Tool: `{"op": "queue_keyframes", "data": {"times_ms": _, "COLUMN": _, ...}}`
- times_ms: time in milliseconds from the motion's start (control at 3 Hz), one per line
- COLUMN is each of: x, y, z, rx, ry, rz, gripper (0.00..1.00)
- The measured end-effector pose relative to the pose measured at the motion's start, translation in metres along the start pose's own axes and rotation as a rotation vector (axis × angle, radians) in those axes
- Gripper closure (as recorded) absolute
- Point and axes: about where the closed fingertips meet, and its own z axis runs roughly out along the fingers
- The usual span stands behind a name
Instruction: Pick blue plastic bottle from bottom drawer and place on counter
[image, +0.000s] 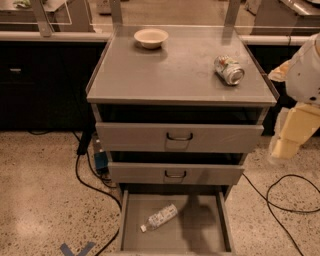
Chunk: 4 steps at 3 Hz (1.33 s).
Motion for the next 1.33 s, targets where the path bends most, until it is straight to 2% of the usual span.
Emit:
{"op": "queue_keyframes", "data": {"times_ms": 333, "x": 0.004, "y": 0.017, "z": 0.048, "rx": -0.042, "ry": -0.024, "rz": -0.006, "gripper": 0.0}}
{"op": "queue_keyframes", "data": {"times_ms": 1000, "x": 0.015, "y": 0.068, "z": 0.169, "rx": -0.168, "ry": -0.085, "rz": 0.0, "gripper": 0.0}}
{"op": "queue_keyframes", "data": {"times_ms": 1333, "x": 0.021, "y": 0.088, "z": 0.221, "rx": -0.212, "ry": -0.077, "rz": -0.003, "gripper": 0.0}}
